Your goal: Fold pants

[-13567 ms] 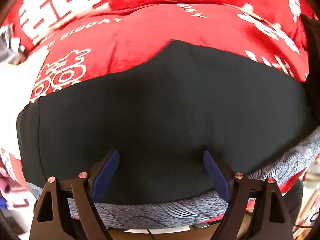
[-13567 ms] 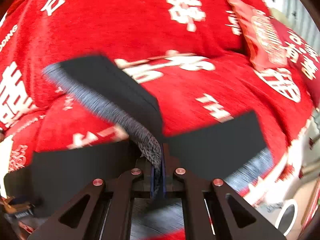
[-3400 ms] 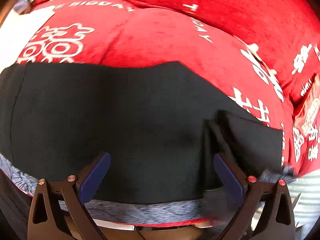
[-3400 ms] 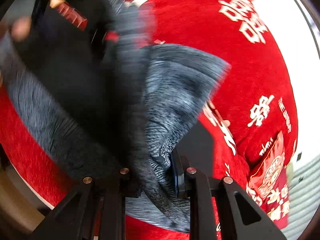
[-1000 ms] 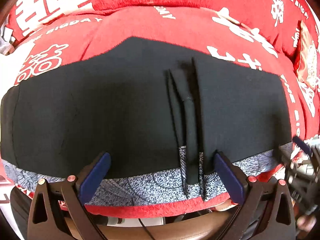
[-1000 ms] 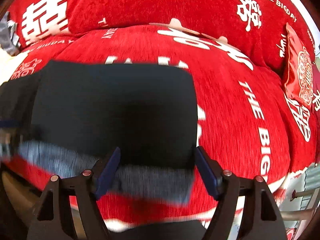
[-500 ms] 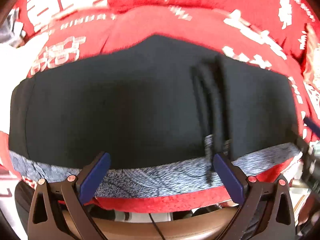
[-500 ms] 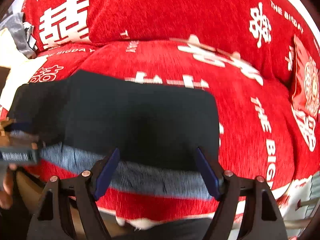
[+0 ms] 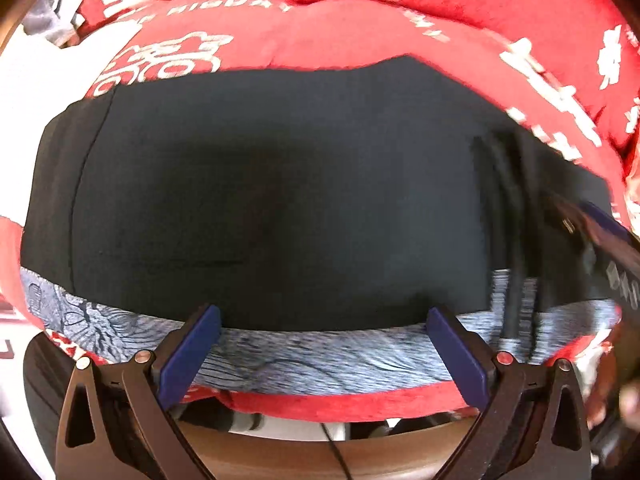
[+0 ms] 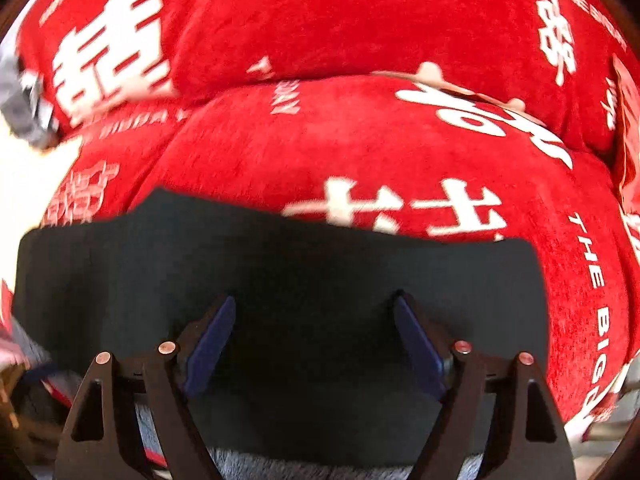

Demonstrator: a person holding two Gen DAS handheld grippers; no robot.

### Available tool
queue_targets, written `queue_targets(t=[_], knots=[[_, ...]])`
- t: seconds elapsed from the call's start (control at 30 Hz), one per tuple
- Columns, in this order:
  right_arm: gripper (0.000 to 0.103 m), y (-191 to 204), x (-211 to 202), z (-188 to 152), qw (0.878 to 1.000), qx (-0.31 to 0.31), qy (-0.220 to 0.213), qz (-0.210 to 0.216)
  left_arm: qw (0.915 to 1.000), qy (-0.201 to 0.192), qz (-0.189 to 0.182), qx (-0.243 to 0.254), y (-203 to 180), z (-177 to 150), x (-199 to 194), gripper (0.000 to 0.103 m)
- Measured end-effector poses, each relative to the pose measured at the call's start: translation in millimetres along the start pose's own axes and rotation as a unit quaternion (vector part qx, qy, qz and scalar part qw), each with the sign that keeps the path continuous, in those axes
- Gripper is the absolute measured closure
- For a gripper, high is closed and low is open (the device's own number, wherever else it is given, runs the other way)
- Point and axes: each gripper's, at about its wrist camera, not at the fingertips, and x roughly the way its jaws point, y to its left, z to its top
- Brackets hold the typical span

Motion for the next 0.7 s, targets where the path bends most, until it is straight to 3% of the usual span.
queue_targets(t=[0.1, 0.17, 0.33, 0.6, 0.7], knots=[[0.019, -0.5, -14.1, -16.1, 1.000, -0.006, -0.002, -0.007, 0.9998, -0.010, -0.017, -0.003, 3.6, -1.5, -7.2, 0.000], [0.019, -2.8, -28.6, -19.6, 1.000, 0.005, -0.020, 0.013, 0.9993, -0.019, -0.027, -0.016, 14.0, -1.9, -13.5, 0.000], [0.019, 27.4, -41.7, -12.0, 0.996, -0.026, -0.063, 0.059, 0.9981, -0.045, 0.007, -0.042, 49.1, 5.4, -27.6, 0.000], [0.019, 112.4, -4.1, 14.4, 0.991, -0.118, -0.031, 0.058, 0.9899, -0.062, 0.078, -0.101, 133.7, 10.7, -34.0, 0.000], [0.019, 128.2, 16.0, 19.1, 0.990, -0.134, -0.010, 0.048, 0.9886, -0.052, 0.081, -0.116, 146.0, 6.3, -23.6, 0.000]])
